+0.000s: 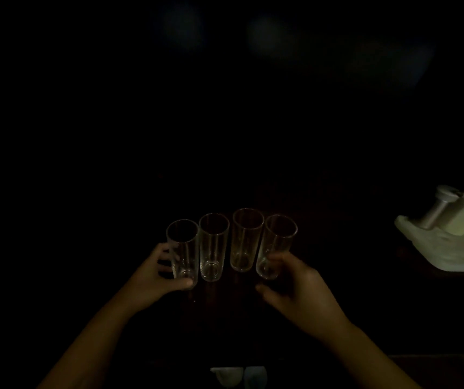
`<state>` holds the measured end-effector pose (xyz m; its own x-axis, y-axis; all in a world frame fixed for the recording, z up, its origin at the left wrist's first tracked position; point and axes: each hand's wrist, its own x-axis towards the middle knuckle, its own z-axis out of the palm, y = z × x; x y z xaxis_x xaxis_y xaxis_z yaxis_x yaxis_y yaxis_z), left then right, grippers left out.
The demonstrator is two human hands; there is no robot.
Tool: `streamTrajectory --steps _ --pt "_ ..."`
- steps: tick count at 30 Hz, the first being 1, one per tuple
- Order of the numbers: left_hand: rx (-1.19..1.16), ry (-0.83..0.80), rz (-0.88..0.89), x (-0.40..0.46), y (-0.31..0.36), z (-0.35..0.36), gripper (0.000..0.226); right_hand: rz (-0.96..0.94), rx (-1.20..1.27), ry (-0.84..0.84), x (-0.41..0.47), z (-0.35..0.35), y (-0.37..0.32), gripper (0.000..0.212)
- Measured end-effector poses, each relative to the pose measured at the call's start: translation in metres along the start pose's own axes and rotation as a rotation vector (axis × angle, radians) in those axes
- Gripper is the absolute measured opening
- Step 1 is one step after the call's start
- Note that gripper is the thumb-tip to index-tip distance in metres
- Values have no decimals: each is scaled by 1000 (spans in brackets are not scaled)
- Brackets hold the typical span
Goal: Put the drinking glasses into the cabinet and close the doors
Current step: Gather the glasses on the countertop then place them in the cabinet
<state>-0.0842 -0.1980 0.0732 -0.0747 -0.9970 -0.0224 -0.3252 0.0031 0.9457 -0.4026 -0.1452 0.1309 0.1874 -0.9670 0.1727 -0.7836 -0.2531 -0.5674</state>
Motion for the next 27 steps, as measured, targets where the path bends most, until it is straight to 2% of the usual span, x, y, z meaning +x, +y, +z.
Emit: streamTrajectory --steps 3,6,18,21,25,27 --pt "-7 17 7 -2 -5 5 61 97 -160 -178 -12 17 28 66" --pt "1 32 6 -2 -6 8 56 142 -284 -293 -17 28 42 69" --pt "39 67 4 -3 -4 12 60 62 -381 -309 -19 37 45 64" --pt "54 93 27 -4 4 15 66 50 -200 -230 -9 46 30 61" --pt "83 137 54 -2 14 18 57 123 260 -164 13 69 -5 41" --pt "64 135 61 0 16 18 51 126 418 -162 27 82 -20 49"
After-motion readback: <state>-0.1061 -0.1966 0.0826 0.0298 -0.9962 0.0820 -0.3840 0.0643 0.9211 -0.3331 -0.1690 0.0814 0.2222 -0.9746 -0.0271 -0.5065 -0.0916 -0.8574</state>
